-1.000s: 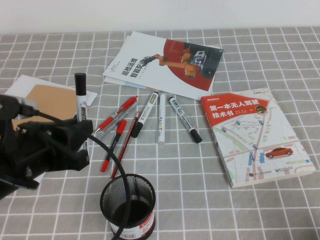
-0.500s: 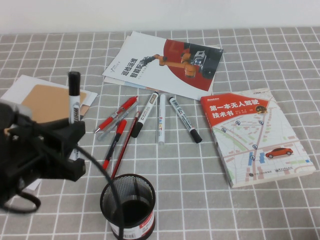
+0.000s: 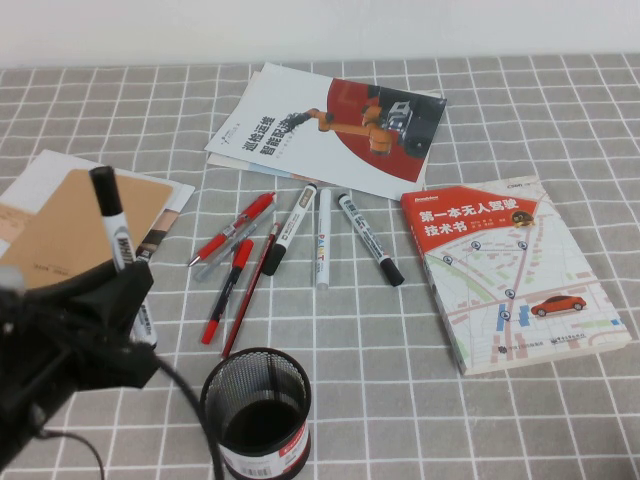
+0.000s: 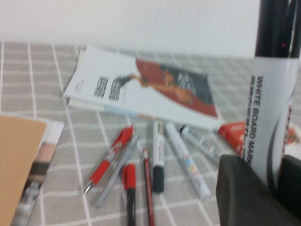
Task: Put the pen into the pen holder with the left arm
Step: Place the pen onto the pen holder
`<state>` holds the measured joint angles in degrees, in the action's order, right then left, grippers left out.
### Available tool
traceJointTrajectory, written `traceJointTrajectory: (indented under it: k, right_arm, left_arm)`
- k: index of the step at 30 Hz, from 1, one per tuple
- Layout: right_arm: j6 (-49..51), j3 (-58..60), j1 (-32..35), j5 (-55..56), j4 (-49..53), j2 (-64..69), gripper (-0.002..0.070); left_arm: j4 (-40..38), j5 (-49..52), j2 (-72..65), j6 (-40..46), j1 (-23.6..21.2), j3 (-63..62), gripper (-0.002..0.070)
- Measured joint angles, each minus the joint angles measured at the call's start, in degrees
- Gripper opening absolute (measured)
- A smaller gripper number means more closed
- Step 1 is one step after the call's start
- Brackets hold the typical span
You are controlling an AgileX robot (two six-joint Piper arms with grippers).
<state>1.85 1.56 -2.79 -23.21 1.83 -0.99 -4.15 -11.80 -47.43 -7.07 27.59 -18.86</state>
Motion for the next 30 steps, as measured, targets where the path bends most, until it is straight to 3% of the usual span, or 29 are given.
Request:
traceJointTrajectory:
  k: [6, 19, 30]
  right_arm:
    - [0.0, 0.0, 0.0, 0.0, 0.0, 0.0, -0.0015]
    - [0.0, 0.0, 0.0, 0.0, 0.0, 0.0, -0.0015]
    - [0.0, 0.0, 0.0, 0.0, 0.0, 0.0, -0.0015]
  left_arm:
    - [10.1, -15.9, -0.3, -6.4, 0.0, 6.0, 0.0109]
    - [35.6, -36.0, -13.5, -24.8, 0.0, 6.4, 0.0109]
    - [38.7, -36.8, -18.8, -24.4, 0.0, 6.7, 0.0109]
